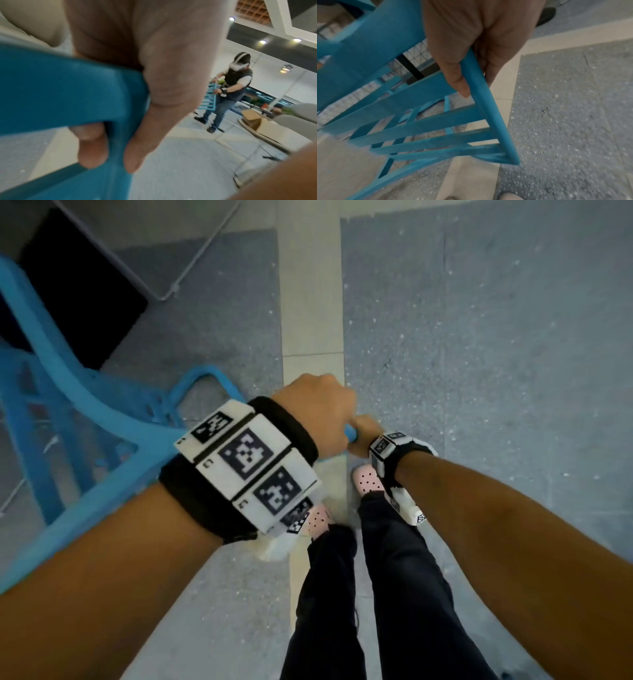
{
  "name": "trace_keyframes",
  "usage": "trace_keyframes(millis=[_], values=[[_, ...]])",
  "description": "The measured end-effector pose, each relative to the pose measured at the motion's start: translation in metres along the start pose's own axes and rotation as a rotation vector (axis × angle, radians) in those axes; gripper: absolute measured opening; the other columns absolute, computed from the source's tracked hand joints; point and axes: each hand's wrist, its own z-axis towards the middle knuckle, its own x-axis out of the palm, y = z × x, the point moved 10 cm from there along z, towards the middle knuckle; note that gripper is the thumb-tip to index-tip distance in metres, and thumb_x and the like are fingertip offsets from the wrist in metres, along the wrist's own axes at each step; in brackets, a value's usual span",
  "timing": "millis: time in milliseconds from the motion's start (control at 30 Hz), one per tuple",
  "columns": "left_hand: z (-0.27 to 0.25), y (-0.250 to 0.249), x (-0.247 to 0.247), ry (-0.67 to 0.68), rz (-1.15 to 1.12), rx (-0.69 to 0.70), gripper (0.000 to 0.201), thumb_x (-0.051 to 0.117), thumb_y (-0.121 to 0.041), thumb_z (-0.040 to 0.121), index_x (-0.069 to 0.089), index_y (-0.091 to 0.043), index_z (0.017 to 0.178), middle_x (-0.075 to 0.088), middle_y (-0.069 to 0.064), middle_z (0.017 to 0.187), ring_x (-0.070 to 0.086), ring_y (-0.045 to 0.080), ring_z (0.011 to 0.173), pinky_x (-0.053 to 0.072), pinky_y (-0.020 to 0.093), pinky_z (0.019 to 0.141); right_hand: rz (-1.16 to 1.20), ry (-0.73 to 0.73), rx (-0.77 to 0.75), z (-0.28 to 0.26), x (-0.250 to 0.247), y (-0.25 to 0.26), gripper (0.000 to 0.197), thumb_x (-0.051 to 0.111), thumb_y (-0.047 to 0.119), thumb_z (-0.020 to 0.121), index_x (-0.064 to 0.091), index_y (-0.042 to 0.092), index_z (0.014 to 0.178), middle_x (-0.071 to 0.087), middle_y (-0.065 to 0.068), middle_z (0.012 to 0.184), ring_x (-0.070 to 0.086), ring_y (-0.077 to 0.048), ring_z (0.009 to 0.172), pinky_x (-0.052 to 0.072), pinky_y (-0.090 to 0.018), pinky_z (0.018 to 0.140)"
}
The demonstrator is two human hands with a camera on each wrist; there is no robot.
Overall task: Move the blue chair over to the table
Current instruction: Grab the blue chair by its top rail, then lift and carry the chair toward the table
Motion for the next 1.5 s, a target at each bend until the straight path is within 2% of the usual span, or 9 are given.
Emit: trace_keyframes(millis=[100,333,433,600,800,967,1100,1233,1500], values=[[-0.066,0.033,-0.036,-0.090,-0.154,-0.074,0.034,0.054,-0.015,0.089,0.059,-0.023,0.122,0.062,0.008,0.123,0.055,0.026,0.110,0.045,0.032,0.090,-0.067,0.015,-0.044,-0.062,-0.026,0.053,0.037,0.052,-0.004,0.082,0.061,0.006,0.117,0.065,-0.022,0.117,0.061,-0.035,0.108,0.049,-0.038,0.088],[-0.269,0.126,-0.091,-0.385,-0.421,-0.287,0.026,0.077,-0.024,0.071,0.073,-0.030,0.096,0.057,-0.016,0.031,0.050,-0.010,0.032,0.034,-0.003,0.040,-0.354,-0.064,-0.269,-0.209,-0.077,0.210,0.032,0.058,0.010,0.082,0.062,0.007,0.114,0.067,-0.021,0.115,0.062,-0.038,0.106,0.051,-0.039,0.087],[-0.358,0.141,-0.072,-0.523,-0.550,-0.351,0.025,0.080,-0.027,0.069,0.073,-0.031,0.093,0.067,-0.011,0.047,0.051,-0.008,0.036,0.035,-0.002,0.039,-0.553,-0.124,-0.377,-0.261,-0.070,0.264,0.029,0.059,0.014,0.079,0.063,0.008,0.108,0.069,-0.019,0.109,0.064,-0.037,0.102,0.052,-0.038,0.084],[-0.475,0.137,0.003,-0.707,-0.613,-0.400,0.027,0.078,-0.026,0.071,0.068,-0.040,0.093,0.058,-0.036,0.042,0.054,-0.013,0.045,0.036,-0.003,0.043,-0.801,-0.221,-0.487,-0.326,-0.027,0.327,0.028,0.060,0.015,0.078,0.066,0.012,0.105,0.070,-0.017,0.108,0.064,-0.036,0.101,0.052,-0.036,0.083],[-0.584,0.114,0.147,-0.892,-0.594,-0.457,0.044,0.064,-0.052,0.067,0.068,-0.031,0.105,0.070,0.003,0.083,0.061,0.004,0.068,0.047,0.009,0.064,-1.092,-0.315,-0.681,-0.387,0.065,0.400,0.031,0.059,0.023,0.080,0.065,0.022,0.110,0.070,-0.012,0.108,0.063,-0.035,0.102,0.051,-0.039,0.083],[-0.627,0.082,0.239,-1.043,-0.562,-0.477,0.055,0.046,-0.049,0.073,0.062,-0.021,0.117,0.043,-0.004,0.071,0.033,0.001,0.067,0.026,0.014,0.060,-1.281,-0.350,-0.838,-0.433,0.134,0.452,0.028,0.059,0.019,0.081,0.066,0.022,0.108,0.068,-0.013,0.105,0.062,-0.036,0.101,0.045,-0.038,0.076],[-0.649,0.069,0.299,-1.193,-0.636,-0.630,0.056,0.044,-0.047,0.074,0.061,-0.020,0.120,0.040,0.004,0.072,0.031,0.006,0.064,0.021,0.015,0.058,-1.436,-0.376,-0.932,-0.457,0.177,0.488,0.020,0.059,0.019,0.081,0.067,0.020,0.099,0.053,-0.006,0.078,0.053,-0.030,0.078,0.036,-0.034,0.067],[-0.665,0.054,0.352,-1.314,-0.771,-0.746,0.050,0.049,-0.041,0.076,0.063,-0.015,0.118,0.033,-0.008,0.066,0.026,0.000,0.065,0.029,-0.003,0.066,-1.609,-0.377,-1.017,-0.473,0.221,0.512,0.018,0.058,0.018,0.081,0.067,0.019,0.097,0.035,0.002,0.057,0.044,-0.027,0.072,0.035,-0.033,0.065],[-0.674,0.031,0.423,-1.366,-0.812,-0.888,0.045,0.054,-0.036,0.077,0.065,-0.009,0.112,0.061,0.016,0.075,0.043,0.013,0.071,0.031,0.003,0.069,-1.664,-0.209,-1.146,-0.481,0.288,0.511,0.025,0.057,0.022,0.081,0.064,0.024,0.105,0.067,-0.008,0.098,0.061,-0.033,0.094,0.036,-0.034,0.066]])
